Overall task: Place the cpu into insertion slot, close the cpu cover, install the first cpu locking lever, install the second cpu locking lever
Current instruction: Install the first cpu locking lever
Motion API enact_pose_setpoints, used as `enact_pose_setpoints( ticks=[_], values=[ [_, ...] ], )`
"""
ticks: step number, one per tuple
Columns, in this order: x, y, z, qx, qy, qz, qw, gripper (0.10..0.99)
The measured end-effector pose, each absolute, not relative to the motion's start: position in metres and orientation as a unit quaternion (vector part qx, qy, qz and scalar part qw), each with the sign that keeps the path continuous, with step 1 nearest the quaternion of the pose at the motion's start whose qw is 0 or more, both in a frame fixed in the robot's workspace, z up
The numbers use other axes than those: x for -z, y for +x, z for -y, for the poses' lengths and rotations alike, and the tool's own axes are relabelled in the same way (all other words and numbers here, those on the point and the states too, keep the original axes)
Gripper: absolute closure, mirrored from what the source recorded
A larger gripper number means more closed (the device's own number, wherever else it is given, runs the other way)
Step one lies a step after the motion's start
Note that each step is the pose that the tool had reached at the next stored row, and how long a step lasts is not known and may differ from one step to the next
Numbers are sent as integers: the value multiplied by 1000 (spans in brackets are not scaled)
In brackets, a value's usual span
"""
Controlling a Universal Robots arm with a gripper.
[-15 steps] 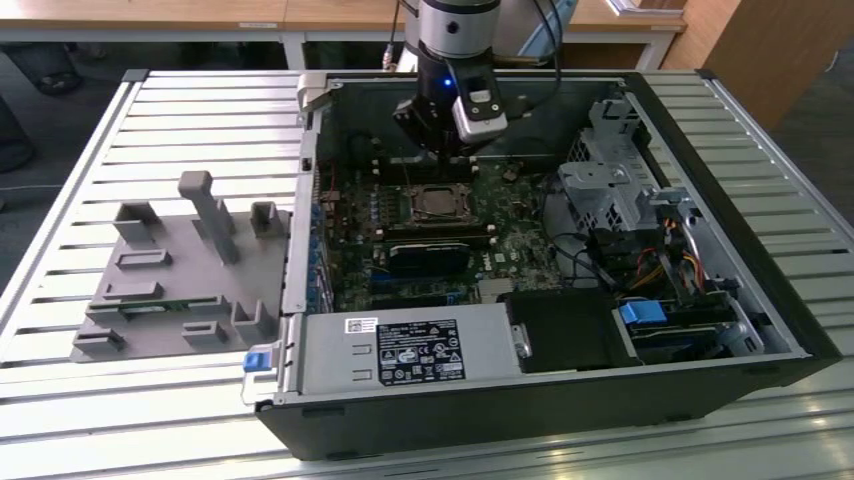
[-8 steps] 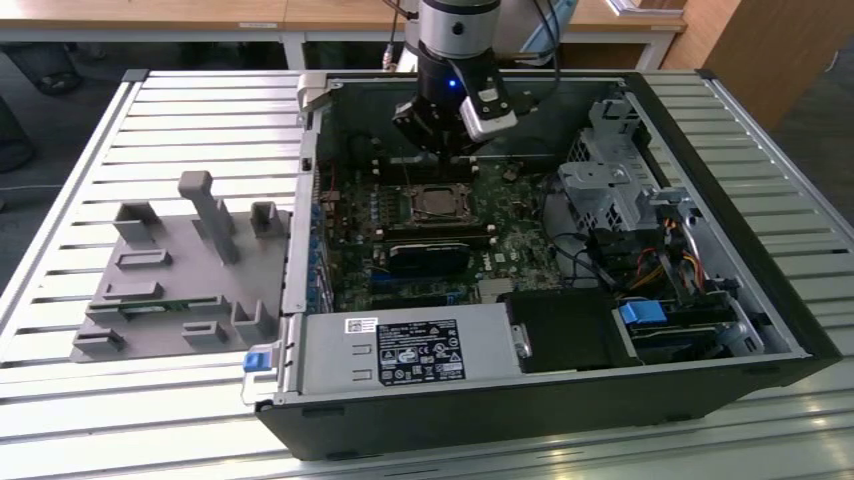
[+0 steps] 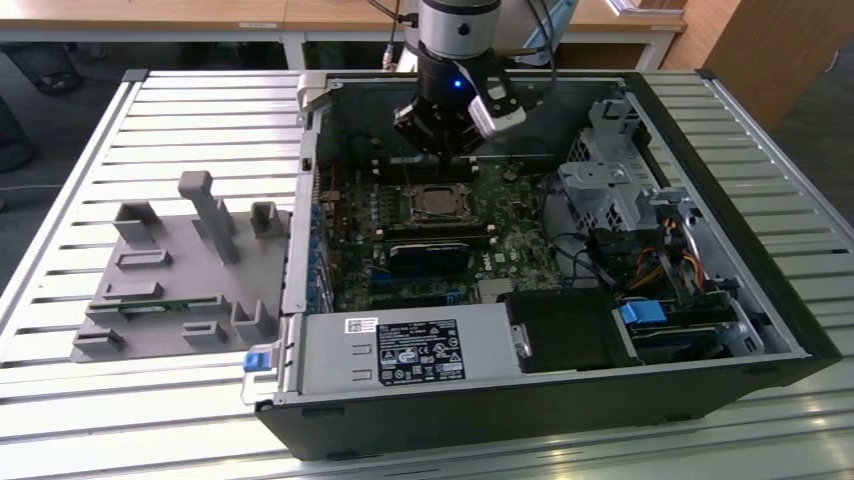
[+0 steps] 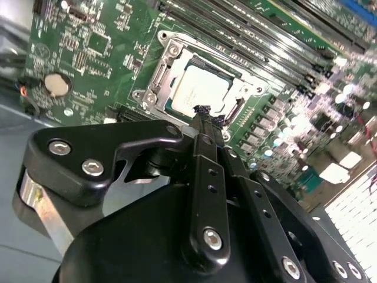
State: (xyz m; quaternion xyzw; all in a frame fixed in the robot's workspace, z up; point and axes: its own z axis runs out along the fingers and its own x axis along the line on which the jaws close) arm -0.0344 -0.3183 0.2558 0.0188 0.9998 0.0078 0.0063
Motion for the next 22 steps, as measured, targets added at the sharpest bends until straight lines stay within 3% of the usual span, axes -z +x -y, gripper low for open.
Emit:
enact_pose_setpoints(
  ticks=[22],
  values=[
    [-256, -78, 318, -14, -16, -1000, 7, 980]
  ],
)
